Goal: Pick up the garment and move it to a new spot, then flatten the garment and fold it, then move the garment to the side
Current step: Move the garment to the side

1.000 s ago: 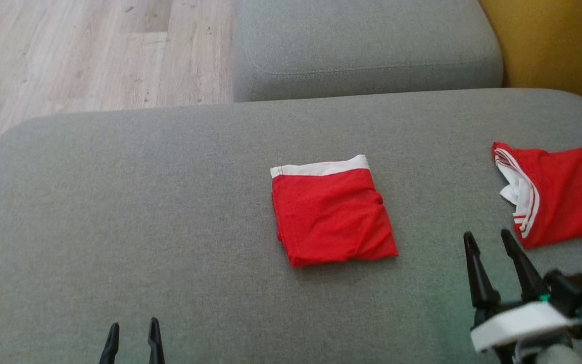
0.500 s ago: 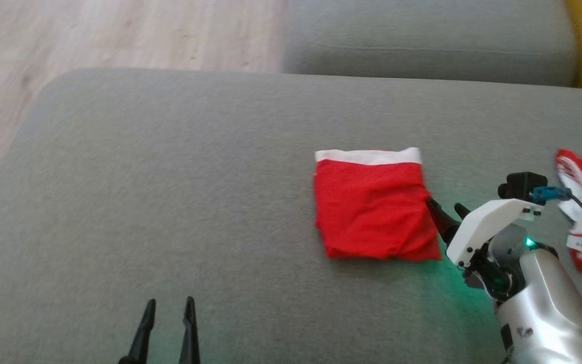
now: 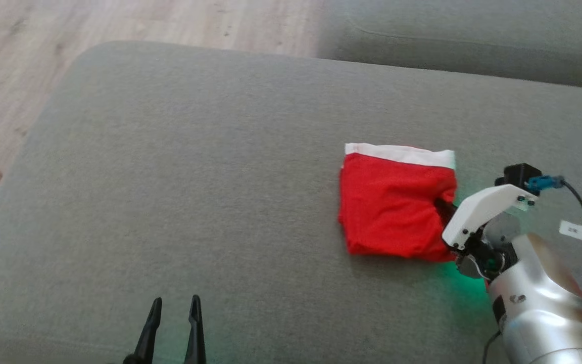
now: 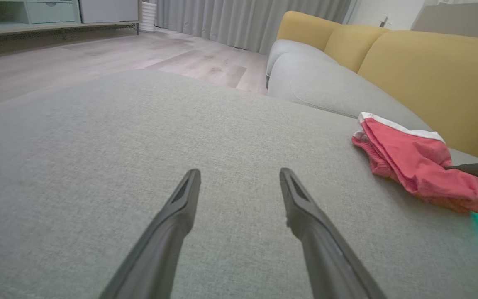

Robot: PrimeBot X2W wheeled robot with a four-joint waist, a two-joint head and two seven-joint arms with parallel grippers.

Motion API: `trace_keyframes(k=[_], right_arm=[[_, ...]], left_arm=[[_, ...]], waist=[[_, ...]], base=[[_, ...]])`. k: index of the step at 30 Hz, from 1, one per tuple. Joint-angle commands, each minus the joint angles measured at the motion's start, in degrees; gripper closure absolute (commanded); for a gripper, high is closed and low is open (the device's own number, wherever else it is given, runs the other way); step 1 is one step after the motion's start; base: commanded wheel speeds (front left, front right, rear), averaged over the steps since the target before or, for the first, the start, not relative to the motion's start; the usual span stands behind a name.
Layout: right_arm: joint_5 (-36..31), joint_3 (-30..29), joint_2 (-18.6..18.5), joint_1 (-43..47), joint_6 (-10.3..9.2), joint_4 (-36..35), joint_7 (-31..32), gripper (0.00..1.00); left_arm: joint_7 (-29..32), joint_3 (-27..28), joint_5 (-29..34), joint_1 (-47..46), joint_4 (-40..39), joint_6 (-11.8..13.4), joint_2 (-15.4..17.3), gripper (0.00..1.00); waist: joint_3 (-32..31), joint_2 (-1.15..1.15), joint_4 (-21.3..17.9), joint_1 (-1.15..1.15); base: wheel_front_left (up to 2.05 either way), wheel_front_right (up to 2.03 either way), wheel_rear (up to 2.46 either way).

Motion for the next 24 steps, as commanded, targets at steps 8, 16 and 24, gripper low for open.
trace_keyframes(k=[8, 16, 24], right_arm=[[1.98, 4.83, -4.4, -5.88, 0.39, -6.73, 1.82, 1.0], [-1.61, -0.01, -15.76, -11.91, 0.39, -9.11, 4.31, 1.0], [-11.19, -3.48, -22.39, -15.96, 0.39, -7.21, 6.26, 1.0]], left_arm=[[-0.3, 1.47, -0.62, -1.99, -2.82, 0.41, -0.33, 0.0], [-0.3, 0.13, 0.81, -5.92, -2.64, -1.26, -0.33, 0.0], [-0.31, 0.19, 1.99, -5.93, -1.54, -2.06, -0.33, 0.0]], waist=[[1.16, 0.0, -13.94, -0.01], [5.58, 0.0, -17.47, -0.01], [8.76, 0.0, -15.51, -0.01]], base=[[0.0, 0.0, 0.0], [0.0, 0.0, 0.0], [0.0, 0.0, 0.0]])
